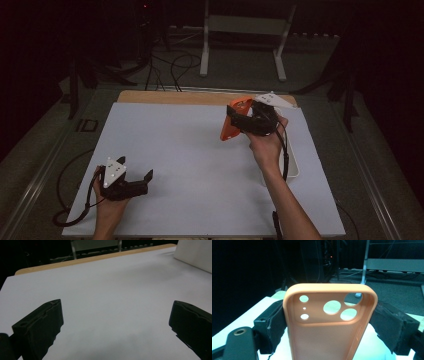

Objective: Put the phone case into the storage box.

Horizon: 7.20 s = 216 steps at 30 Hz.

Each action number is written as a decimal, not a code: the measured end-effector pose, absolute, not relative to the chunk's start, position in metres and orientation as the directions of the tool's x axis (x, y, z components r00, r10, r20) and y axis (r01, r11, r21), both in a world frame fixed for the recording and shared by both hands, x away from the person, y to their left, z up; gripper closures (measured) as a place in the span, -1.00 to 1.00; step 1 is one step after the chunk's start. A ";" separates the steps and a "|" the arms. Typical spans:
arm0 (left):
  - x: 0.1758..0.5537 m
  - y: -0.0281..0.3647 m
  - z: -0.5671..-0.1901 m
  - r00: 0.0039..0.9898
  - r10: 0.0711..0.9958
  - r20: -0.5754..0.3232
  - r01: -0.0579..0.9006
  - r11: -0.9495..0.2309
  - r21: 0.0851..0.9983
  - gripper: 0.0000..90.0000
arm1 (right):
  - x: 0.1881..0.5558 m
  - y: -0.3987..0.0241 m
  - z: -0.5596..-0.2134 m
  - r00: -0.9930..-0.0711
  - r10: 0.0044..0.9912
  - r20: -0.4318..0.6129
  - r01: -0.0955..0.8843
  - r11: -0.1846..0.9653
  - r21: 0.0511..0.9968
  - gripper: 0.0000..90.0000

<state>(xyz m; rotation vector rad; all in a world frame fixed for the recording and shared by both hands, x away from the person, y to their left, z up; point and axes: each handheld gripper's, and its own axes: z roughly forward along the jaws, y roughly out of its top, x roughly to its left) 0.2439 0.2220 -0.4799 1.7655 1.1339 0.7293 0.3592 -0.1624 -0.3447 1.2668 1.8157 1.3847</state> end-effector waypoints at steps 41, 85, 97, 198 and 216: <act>0.238 0.230 -0.482 0.387 0.922 0.021 0.394 -0.186 0.900 -1.00 | 0.386 -0.198 -0.331 -0.312 0.945 0.095 0.344 0.019 0.939 -0.63; 0.238 0.236 -0.482 0.367 0.930 0.003 0.397 -0.160 0.904 -1.00 | 0.413 -0.223 -0.329 -0.177 0.983 0.041 0.355 0.025 0.935 -0.63; 0.237 0.236 -0.482 0.364 0.931 0.001 0.397 -0.156 0.904 -1.00 | 0.422 -0.230 -0.329 -0.141 0.990 0.031 0.362 0.022 0.932 -0.63; 0.234 0.245 -0.480 0.333 0.943 -0.008 0.389 -0.129 0.912 -1.00 | 0.466 -0.250 -0.378 0.006 1.000 0.015 0.451 -0.016 0.893 -0.63; 0.233 0.245 -0.480 0.334 0.942 -0.012 0.388 -0.126 0.913 -1.00 | 0.469 -0.247 -0.394 0.013 1.000 0.008 0.474 -0.013 0.881 -0.63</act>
